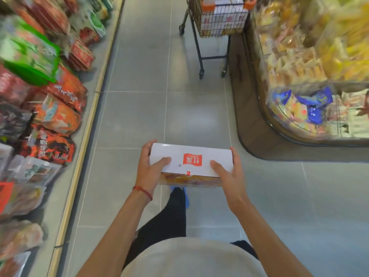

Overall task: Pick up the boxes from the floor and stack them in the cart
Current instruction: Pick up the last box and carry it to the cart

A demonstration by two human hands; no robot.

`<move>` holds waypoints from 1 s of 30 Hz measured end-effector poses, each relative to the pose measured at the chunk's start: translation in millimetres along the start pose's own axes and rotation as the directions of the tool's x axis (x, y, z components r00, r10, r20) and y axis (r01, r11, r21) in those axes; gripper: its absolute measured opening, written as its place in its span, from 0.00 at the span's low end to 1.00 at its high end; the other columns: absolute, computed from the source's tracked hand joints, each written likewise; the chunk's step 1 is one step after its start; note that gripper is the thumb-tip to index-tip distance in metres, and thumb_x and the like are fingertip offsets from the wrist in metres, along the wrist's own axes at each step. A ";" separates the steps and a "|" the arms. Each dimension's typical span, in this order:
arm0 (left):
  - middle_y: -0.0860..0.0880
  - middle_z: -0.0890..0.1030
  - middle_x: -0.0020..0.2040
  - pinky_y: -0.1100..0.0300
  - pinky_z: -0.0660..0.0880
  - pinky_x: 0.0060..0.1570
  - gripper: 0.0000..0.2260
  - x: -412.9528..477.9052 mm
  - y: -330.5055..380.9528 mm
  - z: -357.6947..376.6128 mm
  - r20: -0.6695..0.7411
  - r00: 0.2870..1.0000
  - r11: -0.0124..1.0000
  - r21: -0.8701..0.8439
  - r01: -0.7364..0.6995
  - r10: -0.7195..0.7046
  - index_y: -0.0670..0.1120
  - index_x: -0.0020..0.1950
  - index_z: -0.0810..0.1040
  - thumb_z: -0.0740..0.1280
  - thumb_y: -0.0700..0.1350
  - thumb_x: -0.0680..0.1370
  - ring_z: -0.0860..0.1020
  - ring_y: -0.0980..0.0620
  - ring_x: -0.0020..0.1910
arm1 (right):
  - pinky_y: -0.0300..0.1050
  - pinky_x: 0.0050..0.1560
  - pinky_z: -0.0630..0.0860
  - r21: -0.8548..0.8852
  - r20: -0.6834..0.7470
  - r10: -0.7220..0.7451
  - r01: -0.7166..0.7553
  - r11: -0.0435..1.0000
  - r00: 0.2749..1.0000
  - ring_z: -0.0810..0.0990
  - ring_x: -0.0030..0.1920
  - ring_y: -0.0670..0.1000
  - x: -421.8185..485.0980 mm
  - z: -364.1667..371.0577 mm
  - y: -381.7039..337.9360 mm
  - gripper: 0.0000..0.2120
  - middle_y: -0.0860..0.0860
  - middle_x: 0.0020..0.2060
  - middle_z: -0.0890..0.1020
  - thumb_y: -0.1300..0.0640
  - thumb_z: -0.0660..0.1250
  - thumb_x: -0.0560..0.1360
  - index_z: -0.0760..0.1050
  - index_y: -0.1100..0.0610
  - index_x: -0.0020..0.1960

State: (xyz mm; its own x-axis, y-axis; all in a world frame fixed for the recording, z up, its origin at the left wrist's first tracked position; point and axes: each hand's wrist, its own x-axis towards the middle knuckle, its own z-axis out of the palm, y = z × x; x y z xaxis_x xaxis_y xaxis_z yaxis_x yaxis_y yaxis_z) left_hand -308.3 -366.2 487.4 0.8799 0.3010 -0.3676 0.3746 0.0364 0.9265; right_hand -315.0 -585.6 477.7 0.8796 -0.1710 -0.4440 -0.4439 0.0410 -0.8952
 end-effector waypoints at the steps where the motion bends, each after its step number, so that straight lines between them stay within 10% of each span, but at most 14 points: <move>1: 0.56 0.76 0.58 0.67 0.79 0.44 0.24 29.0 10.8 1.4 0.002 1.000 1.000 -0.003 -0.012 0.012 0.57 0.68 0.69 0.71 0.38 0.77 0.77 0.58 0.57 | 0.41 0.52 0.82 0.006 -0.006 -0.007 0.007 1.000 1.000 0.81 0.63 0.48 24.0 11.9 -10.3 0.35 0.47 0.69 0.76 0.52 0.73 0.78 0.60 0.45 0.80; 9: 0.55 0.76 0.57 0.70 0.78 0.39 0.23 224.7 104.0 23.0 0.043 0.999 0.999 0.034 -0.017 0.015 0.54 0.67 0.70 0.71 0.37 0.77 0.78 0.56 0.54 | 0.51 0.56 0.85 -0.011 -0.012 0.002 -0.002 1.000 1.000 0.83 0.60 0.51 191.4 85.9 -100.4 0.27 0.48 0.62 0.81 0.49 0.74 0.77 0.67 0.46 0.72; 15: 0.52 0.76 0.57 0.69 0.79 0.39 0.22 361.5 159.4 61.8 0.061 0.998 0.999 0.048 -0.024 0.021 0.53 0.68 0.68 0.71 0.38 0.77 0.78 0.53 0.54 | 0.37 0.43 0.83 0.027 -0.005 -0.003 0.003 1.000 1.000 0.85 0.56 0.47 318.9 118.7 -170.6 0.20 0.47 0.57 0.83 0.54 0.71 0.80 0.69 0.48 0.69; 30: 0.46 0.81 0.59 0.63 0.79 0.47 0.23 687.2 314.9 194.3 0.158 0.987 0.998 0.037 -0.050 0.043 0.43 0.68 0.73 0.73 0.35 0.74 0.80 0.50 0.54 | 0.29 0.46 0.79 -0.007 -0.107 -0.080 0.080 0.997 0.991 0.82 0.55 0.36 625.4 159.4 -348.7 0.25 0.42 0.58 0.80 0.57 0.70 0.81 0.64 0.45 0.72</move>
State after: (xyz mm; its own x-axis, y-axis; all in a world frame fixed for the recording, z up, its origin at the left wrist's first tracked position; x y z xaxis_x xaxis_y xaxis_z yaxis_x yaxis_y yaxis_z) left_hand 471.2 -333.0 510.9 0.9304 0.1481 -0.3353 0.3410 -0.0141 0.9400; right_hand 417.2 -549.9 505.9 0.8890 -0.2779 -0.3639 -0.3734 0.0201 -0.9275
